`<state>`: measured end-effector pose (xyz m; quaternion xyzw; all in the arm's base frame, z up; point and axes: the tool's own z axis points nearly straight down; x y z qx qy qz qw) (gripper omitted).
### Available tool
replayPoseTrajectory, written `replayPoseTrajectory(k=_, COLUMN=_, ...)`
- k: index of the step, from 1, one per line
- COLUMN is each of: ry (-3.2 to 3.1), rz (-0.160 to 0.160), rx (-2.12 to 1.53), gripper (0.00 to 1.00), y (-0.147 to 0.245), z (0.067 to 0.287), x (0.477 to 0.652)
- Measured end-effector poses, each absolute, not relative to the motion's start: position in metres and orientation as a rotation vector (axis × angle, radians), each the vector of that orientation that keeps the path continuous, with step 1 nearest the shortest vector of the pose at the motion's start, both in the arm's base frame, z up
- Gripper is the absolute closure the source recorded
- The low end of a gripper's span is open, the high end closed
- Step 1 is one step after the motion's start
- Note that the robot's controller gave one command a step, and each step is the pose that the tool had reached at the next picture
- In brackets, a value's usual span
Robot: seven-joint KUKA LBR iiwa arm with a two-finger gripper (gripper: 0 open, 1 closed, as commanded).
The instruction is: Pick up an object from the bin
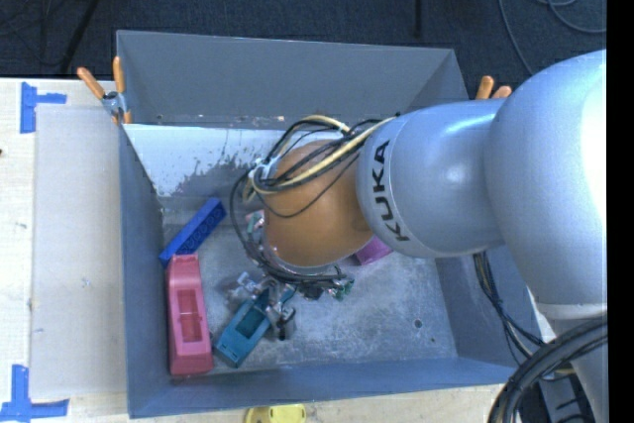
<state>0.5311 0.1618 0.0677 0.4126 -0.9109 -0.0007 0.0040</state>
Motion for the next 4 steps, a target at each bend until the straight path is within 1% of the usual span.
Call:
replayPoseTrajectory(k=1, ry=-2.852, rz=-0.003, rx=1.291, gripper=1.00, y=0.161, z=0.072, x=0.530)
replayPoseTrajectory(k=2, ry=-2.850, rz=-0.004, rx=1.287, gripper=1.00, y=0.161, z=0.091, x=0.528)
replayPoseTrajectory(k=3, ry=-2.858, rz=-0.002, rx=1.291, gripper=1.00, y=0.162, z=0.105, x=0.530)
replayPoseTrajectory(k=4, ry=-2.861, rz=-0.002, rx=1.290, gripper=1.00, y=0.162, z=0.114, x=0.529)
